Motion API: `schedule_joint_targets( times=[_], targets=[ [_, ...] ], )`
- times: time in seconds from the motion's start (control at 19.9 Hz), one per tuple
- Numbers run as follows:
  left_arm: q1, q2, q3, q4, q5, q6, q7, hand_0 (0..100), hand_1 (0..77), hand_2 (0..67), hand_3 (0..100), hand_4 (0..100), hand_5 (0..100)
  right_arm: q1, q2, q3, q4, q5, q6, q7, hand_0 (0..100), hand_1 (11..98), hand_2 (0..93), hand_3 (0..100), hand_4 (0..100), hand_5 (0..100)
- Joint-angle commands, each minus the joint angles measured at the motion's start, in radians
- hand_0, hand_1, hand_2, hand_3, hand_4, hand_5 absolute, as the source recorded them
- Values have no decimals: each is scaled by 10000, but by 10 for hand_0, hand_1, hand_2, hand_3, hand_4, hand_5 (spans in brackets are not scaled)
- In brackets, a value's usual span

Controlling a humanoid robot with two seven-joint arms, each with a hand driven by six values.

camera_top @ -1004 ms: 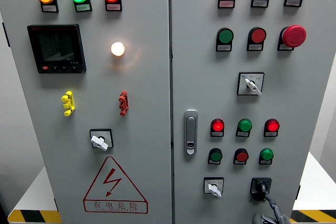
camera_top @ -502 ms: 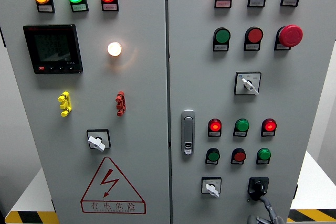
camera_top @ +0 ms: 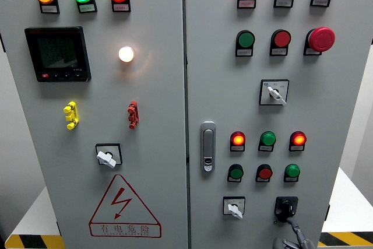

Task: Trip black knob to open circuit
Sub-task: 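Grip the black rotary knob with the right hand and twist it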

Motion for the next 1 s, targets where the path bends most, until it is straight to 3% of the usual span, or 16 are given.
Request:
schedule_joint_targets(
  times=[0.0,0.95],
  targets=[
    [0,0,0,5,0,0,0,0,35,127,213,67,17,-20,2,-4,21,0,-1,-12,852,539,35,859,880,1000],
    [0,0,0,-10,0,0,0,0,37,127,213,67,17,26,-13,-96,113,15,-31,-211,854,528,37,860,884,1000]
  ],
)
